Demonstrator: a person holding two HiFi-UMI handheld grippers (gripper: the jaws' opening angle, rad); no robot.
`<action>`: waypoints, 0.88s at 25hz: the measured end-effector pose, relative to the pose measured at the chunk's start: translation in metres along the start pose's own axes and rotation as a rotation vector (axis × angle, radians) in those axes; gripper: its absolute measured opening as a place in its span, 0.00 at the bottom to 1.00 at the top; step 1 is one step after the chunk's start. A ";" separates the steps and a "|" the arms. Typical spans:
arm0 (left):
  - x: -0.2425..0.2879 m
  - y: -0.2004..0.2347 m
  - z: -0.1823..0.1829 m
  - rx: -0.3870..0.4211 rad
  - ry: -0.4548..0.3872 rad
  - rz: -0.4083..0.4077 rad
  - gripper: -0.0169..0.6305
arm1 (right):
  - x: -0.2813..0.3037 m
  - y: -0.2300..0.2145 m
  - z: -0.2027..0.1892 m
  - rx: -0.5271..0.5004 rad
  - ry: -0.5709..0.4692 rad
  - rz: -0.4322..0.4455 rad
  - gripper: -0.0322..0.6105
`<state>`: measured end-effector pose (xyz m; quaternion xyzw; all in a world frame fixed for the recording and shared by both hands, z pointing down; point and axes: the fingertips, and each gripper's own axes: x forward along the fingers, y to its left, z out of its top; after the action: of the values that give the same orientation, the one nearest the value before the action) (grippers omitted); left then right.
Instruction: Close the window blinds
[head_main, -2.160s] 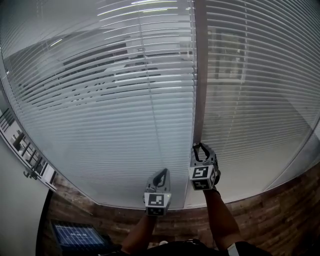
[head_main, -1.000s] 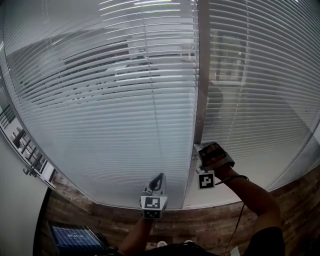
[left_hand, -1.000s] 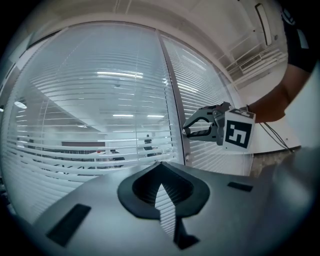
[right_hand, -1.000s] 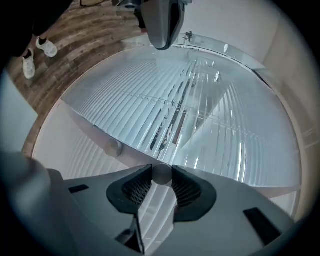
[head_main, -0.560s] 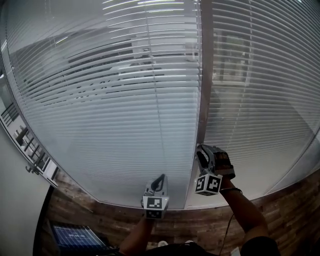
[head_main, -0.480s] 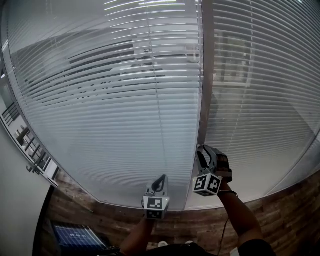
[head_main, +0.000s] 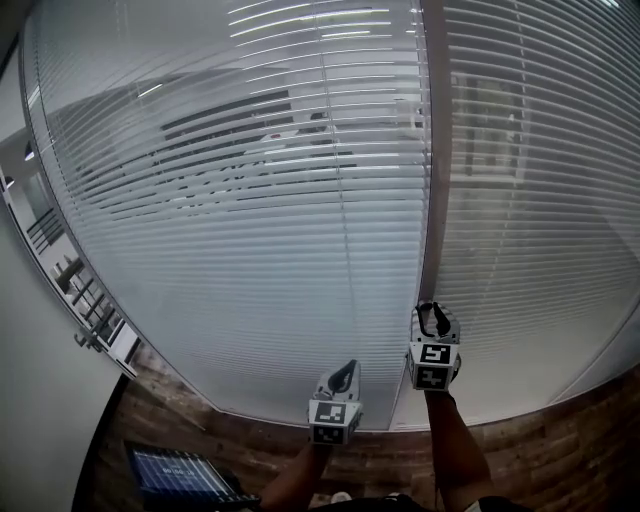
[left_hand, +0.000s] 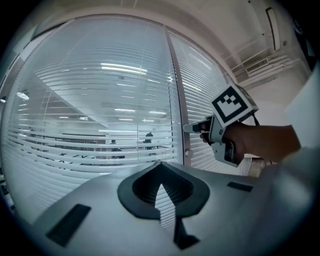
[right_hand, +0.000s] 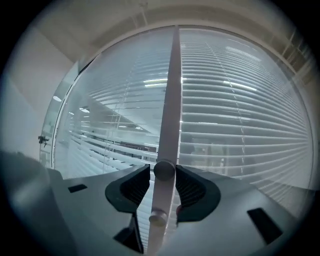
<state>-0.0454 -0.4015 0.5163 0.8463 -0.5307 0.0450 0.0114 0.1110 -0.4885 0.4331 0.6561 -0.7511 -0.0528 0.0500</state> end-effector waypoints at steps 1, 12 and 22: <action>0.000 0.001 0.001 -0.005 -0.002 0.001 0.03 | 0.003 -0.001 0.000 0.012 0.002 -0.004 0.28; 0.002 -0.001 0.007 -0.003 -0.011 -0.007 0.03 | -0.001 -0.001 0.005 0.057 0.002 0.006 0.25; 0.000 -0.001 0.006 -0.015 -0.008 -0.013 0.03 | 0.000 0.002 0.007 -0.181 -0.002 0.022 0.25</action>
<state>-0.0437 -0.4014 0.5101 0.8498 -0.5256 0.0375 0.0161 0.1080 -0.4879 0.4266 0.6405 -0.7506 -0.1207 0.1091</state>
